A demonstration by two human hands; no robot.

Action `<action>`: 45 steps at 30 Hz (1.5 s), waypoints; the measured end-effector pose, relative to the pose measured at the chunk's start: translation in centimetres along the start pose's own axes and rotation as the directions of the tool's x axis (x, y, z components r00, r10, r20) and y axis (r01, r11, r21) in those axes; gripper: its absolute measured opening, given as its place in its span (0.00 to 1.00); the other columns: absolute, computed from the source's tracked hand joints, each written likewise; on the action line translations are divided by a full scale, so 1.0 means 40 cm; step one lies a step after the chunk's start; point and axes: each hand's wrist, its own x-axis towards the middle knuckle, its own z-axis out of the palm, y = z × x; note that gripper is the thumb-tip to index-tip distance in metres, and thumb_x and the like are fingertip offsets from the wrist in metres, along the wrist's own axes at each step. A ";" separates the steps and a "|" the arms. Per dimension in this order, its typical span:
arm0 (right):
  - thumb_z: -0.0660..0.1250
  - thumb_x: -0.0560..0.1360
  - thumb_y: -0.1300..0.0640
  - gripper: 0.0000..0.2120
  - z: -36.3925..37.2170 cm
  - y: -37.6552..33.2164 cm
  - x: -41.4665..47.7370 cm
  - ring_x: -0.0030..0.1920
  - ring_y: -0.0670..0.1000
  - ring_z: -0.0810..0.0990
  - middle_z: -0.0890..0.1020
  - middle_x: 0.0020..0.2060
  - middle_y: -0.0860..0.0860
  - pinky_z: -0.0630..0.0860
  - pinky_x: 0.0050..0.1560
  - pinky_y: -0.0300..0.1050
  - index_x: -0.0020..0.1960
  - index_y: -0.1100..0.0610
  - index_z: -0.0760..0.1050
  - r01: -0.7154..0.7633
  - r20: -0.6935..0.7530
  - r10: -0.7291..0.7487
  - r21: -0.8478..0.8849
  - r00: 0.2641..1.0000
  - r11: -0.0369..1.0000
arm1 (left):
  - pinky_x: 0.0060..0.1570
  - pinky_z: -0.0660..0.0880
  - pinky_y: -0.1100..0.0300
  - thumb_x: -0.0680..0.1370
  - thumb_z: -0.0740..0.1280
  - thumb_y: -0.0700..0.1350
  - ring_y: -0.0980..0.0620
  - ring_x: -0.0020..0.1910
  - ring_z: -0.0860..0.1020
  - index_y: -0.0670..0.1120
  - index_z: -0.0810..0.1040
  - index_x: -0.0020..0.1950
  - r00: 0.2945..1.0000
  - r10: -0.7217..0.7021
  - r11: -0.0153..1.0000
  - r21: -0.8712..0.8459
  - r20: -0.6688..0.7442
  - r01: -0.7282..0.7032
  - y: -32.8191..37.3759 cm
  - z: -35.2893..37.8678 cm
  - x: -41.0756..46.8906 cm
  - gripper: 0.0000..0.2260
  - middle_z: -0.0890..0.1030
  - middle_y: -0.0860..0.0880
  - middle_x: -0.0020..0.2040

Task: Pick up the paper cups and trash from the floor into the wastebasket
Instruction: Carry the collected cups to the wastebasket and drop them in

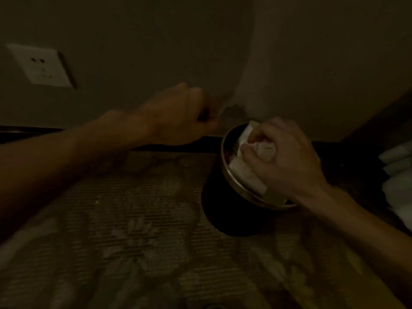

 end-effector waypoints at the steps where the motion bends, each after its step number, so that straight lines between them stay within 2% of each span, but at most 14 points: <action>1: 0.67 0.72 0.47 0.08 0.020 -0.049 -0.001 0.41 0.43 0.73 0.73 0.37 0.42 0.67 0.39 0.37 0.41 0.51 0.73 0.015 0.010 -0.016 0.095 1.000 0.995 | 0.29 0.68 0.64 0.77 0.61 0.58 0.61 0.31 0.76 0.52 0.73 0.34 1.000 0.013 1.000 0.013 -0.015 -0.013 -0.015 -0.034 -0.048 0.16 0.76 0.54 0.30; 4: 0.68 0.73 0.48 0.09 0.121 -0.194 -0.009 0.35 0.41 0.73 0.70 0.32 0.41 0.68 0.33 0.33 0.45 0.48 0.68 0.054 0.150 -0.106 0.315 0.983 0.948 | 0.21 0.67 0.68 0.75 0.58 0.63 0.68 0.34 0.76 0.54 0.76 0.35 1.000 -0.017 0.996 0.090 -0.009 0.018 -0.097 -0.115 -0.249 0.17 0.78 0.59 0.33; 6: 0.68 0.75 0.48 0.09 0.215 -0.290 -0.018 0.38 0.40 0.72 0.69 0.36 0.39 0.68 0.36 0.32 0.50 0.47 0.69 0.113 0.261 -0.219 0.369 0.940 0.922 | 0.21 0.69 0.64 0.76 0.53 0.67 0.58 0.28 0.77 0.59 0.78 0.40 0.997 -0.075 0.969 0.234 -0.019 0.077 -0.164 -0.134 -0.418 0.20 0.76 0.57 0.28; 9: 0.64 0.75 0.42 0.16 0.360 -0.454 -0.019 0.44 0.39 0.71 0.68 0.44 0.39 0.68 0.42 0.35 0.59 0.46 0.69 0.192 0.436 -0.367 0.395 0.822 0.899 | 0.23 0.74 0.55 0.77 0.55 0.62 0.52 0.26 0.74 0.59 0.71 0.39 0.980 -0.200 0.909 0.370 -0.019 0.193 -0.259 -0.122 -0.683 0.12 0.69 0.59 0.31; 12: 0.61 0.73 0.39 0.19 0.481 -0.624 -0.017 0.46 0.37 0.70 0.68 0.49 0.38 0.65 0.43 0.31 0.62 0.43 0.68 0.294 0.570 -0.503 0.422 0.649 0.858 | 0.20 0.61 0.67 0.76 0.59 0.61 0.55 0.24 0.74 0.59 0.69 0.40 0.927 -0.375 0.858 0.368 -0.031 0.359 -0.343 -0.097 -0.913 0.09 0.63 0.59 0.32; 14: 0.60 0.73 0.38 0.18 0.544 -0.726 -0.015 0.46 0.39 0.72 0.71 0.49 0.40 0.68 0.43 0.33 0.59 0.44 0.70 0.354 0.621 -0.547 0.418 0.561 0.837 | 0.24 0.54 0.71 0.77 0.56 0.61 0.62 0.26 0.71 0.60 0.69 0.39 0.871 -0.489 0.810 0.351 -0.039 0.470 -0.391 -0.065 -1.036 0.10 0.64 0.60 0.31; 16: 0.61 0.73 0.39 0.14 0.595 -0.818 -0.011 0.42 0.41 0.74 0.74 0.44 0.42 0.73 0.41 0.39 0.51 0.48 0.73 0.392 0.662 -0.565 0.410 0.493 0.823 | 0.27 0.62 0.67 0.76 0.51 0.65 0.62 0.29 0.70 0.60 0.67 0.39 0.765 -0.643 0.735 0.263 -0.021 0.625 -0.435 -0.031 -1.134 0.13 0.68 0.60 0.31; 20: 0.65 0.76 0.43 0.10 0.660 -0.948 0.012 0.41 0.43 0.77 0.78 0.39 0.44 0.79 0.45 0.46 0.45 0.49 0.74 0.427 0.818 -0.460 0.300 0.345 0.853 | 0.31 0.64 0.62 0.79 0.60 0.62 0.61 0.32 0.70 0.55 0.71 0.42 0.597 -0.802 0.598 -0.010 -0.022 0.802 -0.505 0.005 -1.274 0.13 0.72 0.58 0.34; 25: 0.67 0.76 0.44 0.13 0.741 -0.954 0.077 0.49 0.43 0.78 0.79 0.51 0.45 0.78 0.51 0.44 0.57 0.48 0.75 0.450 0.864 -0.371 0.197 0.340 0.871 | 0.36 0.68 0.59 0.78 0.66 0.58 0.58 0.42 0.75 0.56 0.74 0.49 0.481 -0.877 0.465 -0.216 0.024 0.859 -0.647 0.042 -1.257 0.07 0.77 0.57 0.43; 29: 0.68 0.77 0.48 0.21 0.861 -0.921 0.126 0.62 0.50 0.73 0.74 0.64 0.50 0.73 0.58 0.47 0.67 0.52 0.69 0.533 0.827 -0.414 0.170 0.380 0.829 | 0.55 0.72 0.50 0.77 0.67 0.56 0.44 0.61 0.74 0.50 0.73 0.62 0.479 -0.877 0.479 -0.002 0.035 0.878 -0.800 0.096 -1.184 0.17 0.76 0.45 0.60; 33: 0.71 0.75 0.50 0.30 0.997 -0.914 0.163 0.70 0.55 0.66 0.68 0.71 0.55 0.68 0.65 0.53 0.72 0.55 0.64 0.623 0.796 -0.465 0.145 0.388 0.769 | 0.63 0.68 0.43 0.75 0.69 0.59 0.41 0.68 0.67 0.51 0.67 0.72 0.372 -0.925 0.380 0.179 0.076 0.908 -0.913 0.143 -1.161 0.28 0.71 0.43 0.68; 38: 0.73 0.73 0.50 0.35 1.120 -0.898 0.169 0.73 0.54 0.63 0.66 0.73 0.54 0.58 0.71 0.54 0.74 0.55 0.61 0.703 0.797 -0.531 0.200 0.289 0.683 | 0.62 0.68 0.42 0.74 0.71 0.57 0.42 0.67 0.69 0.50 0.67 0.72 0.405 -0.911 0.374 0.263 -0.075 0.889 -0.965 0.205 -1.187 0.29 0.72 0.45 0.68; 42: 0.73 0.72 0.51 0.35 1.169 -0.891 0.183 0.75 0.53 0.59 0.64 0.74 0.53 0.50 0.75 0.56 0.74 0.54 0.61 0.800 0.789 -0.573 0.189 0.221 0.569 | 0.62 0.67 0.43 0.70 0.74 0.62 0.41 0.65 0.73 0.49 0.62 0.77 0.391 -0.920 0.380 0.273 0.012 0.884 -0.990 0.227 -1.223 0.41 0.74 0.45 0.67; 45: 0.72 0.73 0.53 0.32 1.199 -0.904 0.207 0.73 0.54 0.61 0.67 0.71 0.52 0.51 0.73 0.54 0.73 0.53 0.63 0.844 0.779 -0.599 0.187 0.185 0.503 | 0.58 0.67 0.50 0.73 0.69 0.63 0.43 0.60 0.77 0.49 0.61 0.77 0.370 -0.928 0.323 0.394 -0.049 0.861 -0.998 0.246 -1.238 0.38 0.77 0.46 0.63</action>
